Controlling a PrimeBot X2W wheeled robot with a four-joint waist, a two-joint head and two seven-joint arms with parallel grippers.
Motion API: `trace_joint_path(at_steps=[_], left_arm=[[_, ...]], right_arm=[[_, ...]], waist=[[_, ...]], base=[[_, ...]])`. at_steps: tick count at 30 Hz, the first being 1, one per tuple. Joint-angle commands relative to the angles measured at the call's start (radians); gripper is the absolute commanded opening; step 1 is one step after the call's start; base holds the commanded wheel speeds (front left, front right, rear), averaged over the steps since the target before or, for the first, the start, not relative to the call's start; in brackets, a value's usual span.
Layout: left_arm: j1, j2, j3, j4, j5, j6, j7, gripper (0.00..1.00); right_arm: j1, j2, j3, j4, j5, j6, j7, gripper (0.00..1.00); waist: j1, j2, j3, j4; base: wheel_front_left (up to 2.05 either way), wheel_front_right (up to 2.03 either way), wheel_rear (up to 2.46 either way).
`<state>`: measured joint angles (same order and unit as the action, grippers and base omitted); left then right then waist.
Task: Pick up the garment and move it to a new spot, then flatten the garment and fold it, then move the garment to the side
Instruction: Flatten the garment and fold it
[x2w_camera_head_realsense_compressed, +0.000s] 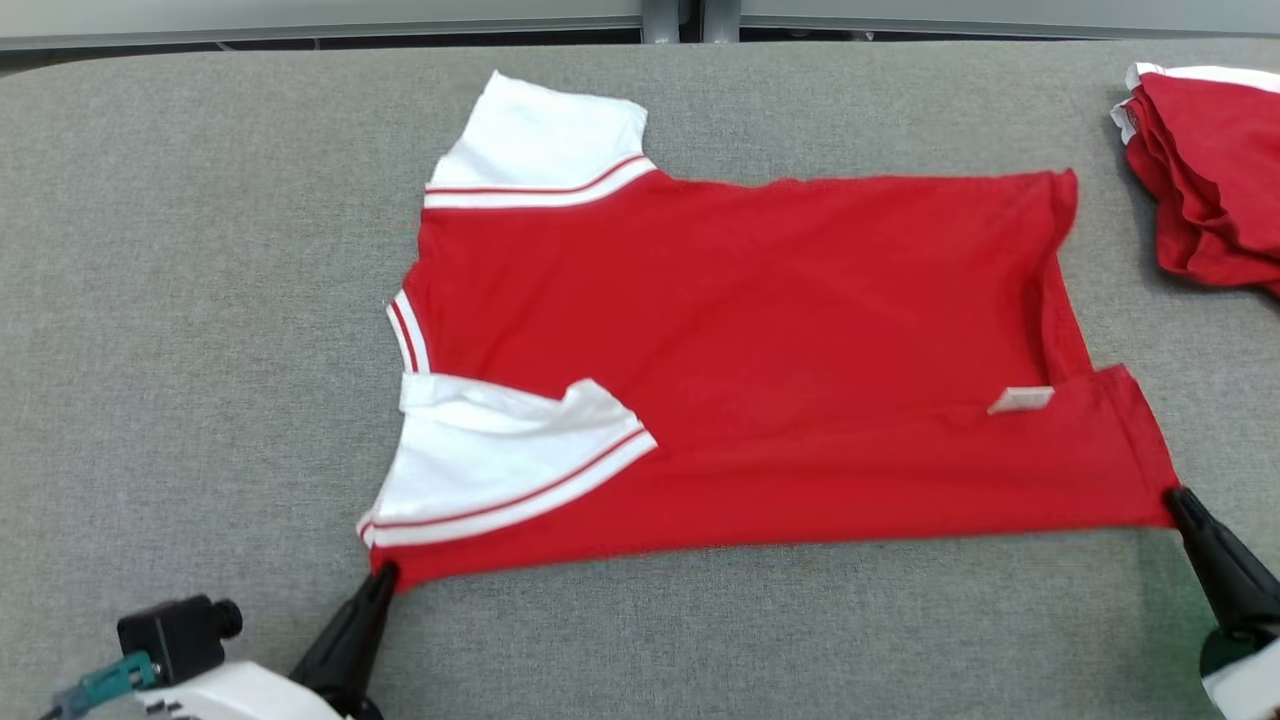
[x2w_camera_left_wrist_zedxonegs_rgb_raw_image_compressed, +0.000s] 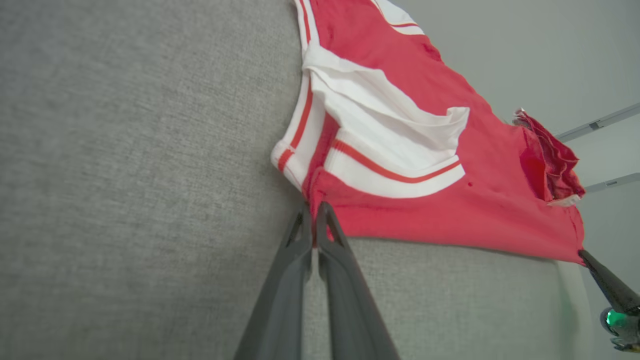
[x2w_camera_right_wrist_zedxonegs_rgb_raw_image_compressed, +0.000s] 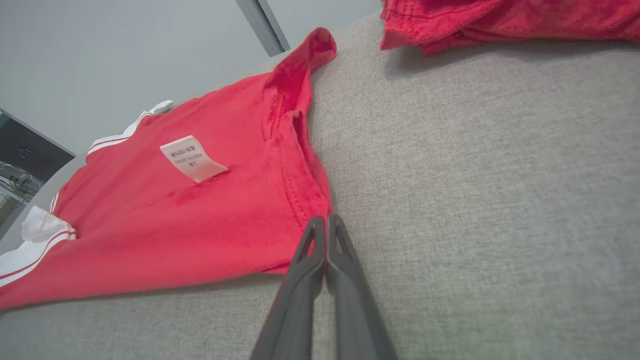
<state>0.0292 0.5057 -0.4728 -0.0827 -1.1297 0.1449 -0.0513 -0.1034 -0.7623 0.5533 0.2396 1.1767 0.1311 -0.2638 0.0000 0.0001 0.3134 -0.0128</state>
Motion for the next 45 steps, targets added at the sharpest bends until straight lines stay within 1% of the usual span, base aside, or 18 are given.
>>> trace_joint_path(at_steps=[1,10,14,15,16,17,18,19,21,24,28,31,34,37,40,42,43,45], left_arm=[[0.017,0.012,0.001,-0.012,-0.004,0.011,0.005,0.00],[0.127,0.069,-0.004,-0.150,0.001,0.078,0.033,0.00],[0.130,0.073,-0.010,-0.152,0.001,0.087,0.044,0.00],[0.128,0.069,-0.013,-0.147,0.001,0.089,0.046,0.00],[0.125,0.066,-0.016,-0.141,-0.001,0.092,0.046,0.00],[0.123,0.063,-0.017,-0.136,-0.001,0.093,0.047,0.00],[0.119,0.061,-0.018,-0.131,0.000,0.094,0.046,0.23],[0.116,0.058,-0.019,-0.126,0.004,0.097,0.043,0.40],[0.111,0.058,-0.022,-0.115,0.019,0.105,0.038,1.00],[0.116,0.058,-0.016,-0.117,0.020,0.115,0.031,1.00],[0.121,0.092,0.041,-0.173,0.031,0.140,-0.001,1.00],[0.071,0.147,0.106,-0.236,0.049,0.164,-0.003,1.00],[-0.043,0.224,0.147,-0.282,0.086,0.172,0.041,1.00],[-0.233,0.268,0.131,-0.280,0.116,0.145,0.139,1.00],[-0.462,0.272,0.069,-0.206,0.148,0.107,0.273,1.00],[-0.620,0.237,0.020,-0.137,0.160,0.075,0.361,1.00],[-0.620,0.237,0.020,-0.137,0.160,0.075,0.361,1.00],[-0.765,0.211,-0.025,-0.052,0.176,0.047,0.448,1.00]], right_arm=[[0.019,-0.010,-0.012,-0.006,-0.008,-0.001,-0.001,0.00],[0.186,-0.030,-0.060,-0.087,-0.031,-0.001,0.002,0.00],[0.209,-0.028,-0.066,-0.103,-0.012,-0.001,0.027,0.00],[0.213,-0.028,-0.070,-0.103,-0.011,-0.001,0.030,0.09],[0.216,-0.027,-0.075,-0.103,-0.007,-0.001,0.037,0.42],[0.217,-0.027,-0.084,-0.100,-0.009,-0.001,0.036,1.00],[0.215,-0.029,-0.098,-0.093,-0.024,-0.001,0.032,1.00],[0.215,-0.028,-0.106,-0.092,-0.033,-0.001,0.030,1.00],[0.219,-0.024,-0.125,-0.097,-0.052,-0.001,0.026,1.00],[0.225,-0.013,-0.162,-0.109,-0.084,-0.001,0.019,1.00],[0.213,0.007,-0.206,-0.130,-0.140,-0.001,0.013,1.00],[0.176,0.037,-0.222,-0.145,-0.193,-0.001,0.009,1.00],[0.126,0.065,-0.220,-0.158,-0.237,-0.001,0.017,1.00],[0.060,0.095,-0.203,-0.170,-0.278,-0.001,0.040,1.00],[-0.005,0.118,-0.183,-0.179,-0.302,-0.001,0.063,1.00],[-0.045,0.130,-0.167,-0.185,-0.315,-0.001,0.072,1.00],[-0.045,0.130,-0.167,-0.185,-0.315,-0.001,0.072,1.00],[-0.081,0.139,-0.152,-0.189,-0.326,-0.001,0.078,1.00]], waist=[[0.0000,-0.0001,0.001,0.000],[0.0000,-0.0001,0.002,0.012],[0.0000,-0.0001,-0.001,0.014],[0.0000,-0.0001,-0.002,0.015],[0.0000,-0.0001,-0.004,0.015],[0.0000,-0.0001,-0.005,0.014],[0.0000,-0.0001,-0.007,0.013],[0.0000,-0.0001,-0.008,0.013],[0.0000,-0.0001,-0.012,0.013],[0.0000,-0.0001,-0.016,0.012],[0.0000,-0.0001,-0.015,0.009],[0.0000,-0.0001,-0.008,0.005],[0.0000,-0.0001,0.011,-0.002],[0.0000,-0.0001,0.042,-0.015],[0.0000,-0.0001,0.085,-0.043],[0.0000,-0.0001,0.120,-0.067],[0.0000,-0.0001,0.120,-0.067],[0.0000,-0.0001,0.160,-0.096]], base=[[0.00,0.00,0.00],[0.00,0.00,0.00],[0.00,0.00,0.00],[0.00,0.00,0.00],[0.00,0.00,0.00],[0.00,0.00,0.00],[0.00,0.00,0.00],[0.00,0.00,0.00],[0.00,0.00,0.00],[0.00,0.00,0.00],[0.00,0.00,0.00],[0.00,0.00,0.00],[0.00,0.00,0.00],[0.00,0.00,0.00],[0.00,0.00,0.00],[0.00,0.00,0.00],[0.00,0.00,0.00],[0.00,0.00,0.00]])
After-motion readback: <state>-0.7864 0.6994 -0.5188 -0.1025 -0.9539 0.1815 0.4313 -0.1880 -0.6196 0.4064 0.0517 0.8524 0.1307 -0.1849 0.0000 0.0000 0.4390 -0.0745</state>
